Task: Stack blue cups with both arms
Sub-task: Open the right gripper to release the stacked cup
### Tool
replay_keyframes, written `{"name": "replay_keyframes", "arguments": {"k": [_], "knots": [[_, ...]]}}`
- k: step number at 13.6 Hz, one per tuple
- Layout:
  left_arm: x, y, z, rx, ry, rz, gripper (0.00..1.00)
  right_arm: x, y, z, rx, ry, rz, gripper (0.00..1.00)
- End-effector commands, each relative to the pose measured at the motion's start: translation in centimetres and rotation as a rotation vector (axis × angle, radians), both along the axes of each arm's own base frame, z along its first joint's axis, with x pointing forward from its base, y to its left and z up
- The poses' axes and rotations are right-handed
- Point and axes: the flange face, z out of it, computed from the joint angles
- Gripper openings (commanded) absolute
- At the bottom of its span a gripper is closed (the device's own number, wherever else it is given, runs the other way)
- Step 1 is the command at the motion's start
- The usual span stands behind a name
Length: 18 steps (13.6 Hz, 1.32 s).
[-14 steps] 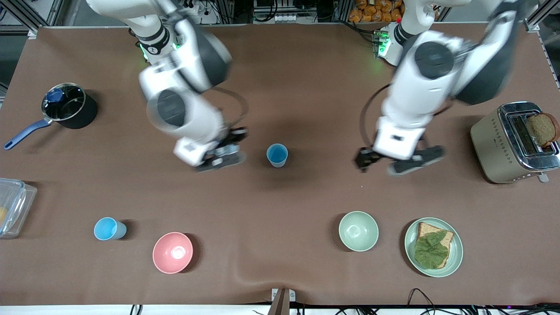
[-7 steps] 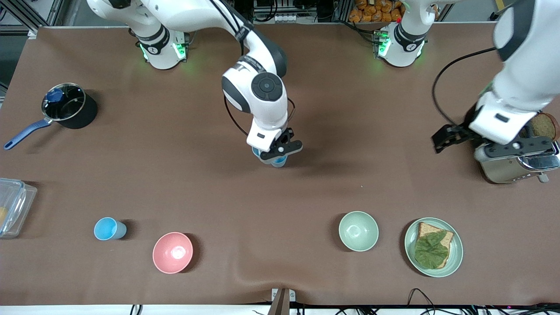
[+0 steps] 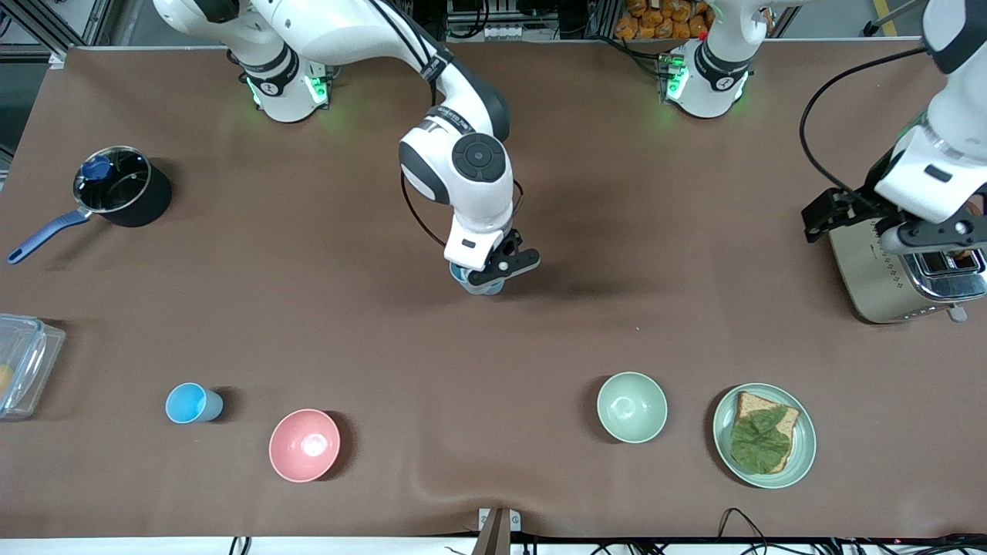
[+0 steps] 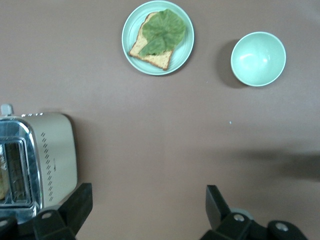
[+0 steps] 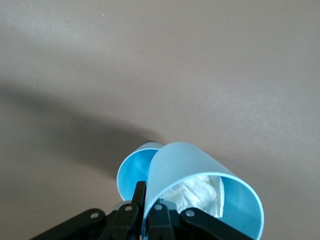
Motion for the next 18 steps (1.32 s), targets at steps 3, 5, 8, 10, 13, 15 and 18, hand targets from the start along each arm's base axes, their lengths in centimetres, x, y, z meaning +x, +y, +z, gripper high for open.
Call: {"name": "replay_keyframes", "arguments": {"k": [3,5,8,10,13,15,18], "knots": [[-2.2,1.8,2.1,-0.061,-0.002,0.027,1.0,-1.0,1.4,-0.4,-0.005,-0.003,-0.057,0.0],[-2.8,1.3,2.6,-0.062,0.002,0.024,1.0,-1.3,1.6,-0.5,-0.005,0.003,-0.079,0.0],[-2.8,1.6,2.5,-0.064,0.021,0.031,1.0,-2.0,2.2,-0.9,-0.005,0.011,-0.09,0.0],[-2.6,1.4,2.7,-0.053,0.015,0.011,1.0,-2.1,2.2,-1.1,-0.01,0.013,-0.088,0.0],[-2.8,1.3,3.5,-0.046,0.025,0.005,1.0,-2.2,2.2,-1.2,-0.017,0.009,-0.075,0.01],[-2.9,1.4,3.4,-0.043,0.038,-0.01,1.0,-2.2,2.1,-1.4,-0.021,0.009,-0.069,0.12],[-3.0,1.0,3.3,-0.044,0.047,-0.015,1.0,-2.7,2.5,-1.3,-0.026,0.006,-0.061,1.0]]}}
